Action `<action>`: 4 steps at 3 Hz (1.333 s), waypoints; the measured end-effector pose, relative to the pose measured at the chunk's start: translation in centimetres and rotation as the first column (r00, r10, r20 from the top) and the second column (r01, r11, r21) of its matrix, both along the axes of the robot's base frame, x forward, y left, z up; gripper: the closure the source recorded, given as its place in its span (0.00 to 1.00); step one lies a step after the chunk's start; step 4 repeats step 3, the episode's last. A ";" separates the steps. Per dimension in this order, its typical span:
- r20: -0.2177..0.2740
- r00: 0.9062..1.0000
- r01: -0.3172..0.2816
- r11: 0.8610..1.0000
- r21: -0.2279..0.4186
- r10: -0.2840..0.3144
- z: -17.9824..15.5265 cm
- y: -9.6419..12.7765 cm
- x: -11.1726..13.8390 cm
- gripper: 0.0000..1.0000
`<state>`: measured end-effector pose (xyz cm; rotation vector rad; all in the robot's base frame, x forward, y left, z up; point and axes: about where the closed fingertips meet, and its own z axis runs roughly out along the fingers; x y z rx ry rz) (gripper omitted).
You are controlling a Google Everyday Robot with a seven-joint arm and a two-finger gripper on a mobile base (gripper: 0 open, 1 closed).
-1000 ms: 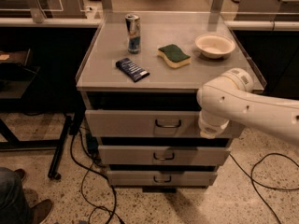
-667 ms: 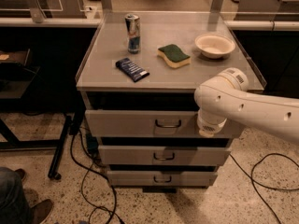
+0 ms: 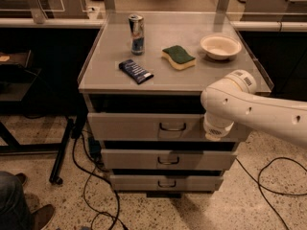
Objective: Close top drawer
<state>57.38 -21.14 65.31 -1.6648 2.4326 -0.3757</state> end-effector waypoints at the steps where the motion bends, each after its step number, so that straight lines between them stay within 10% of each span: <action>1: 0.000 1.000 0.000 1.000 0.000 0.000 0.0 0.0 0.0 0.21; 2: 0.000 1.000 0.000 1.000 0.000 0.000 0.0 0.0 0.0 0.00; 4: 0.000 1.000 0.000 1.000 0.000 0.000 0.0 0.0 0.0 0.00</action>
Offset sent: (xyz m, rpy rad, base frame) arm 0.0000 0.0000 0.0000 0.0000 0.0000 0.0000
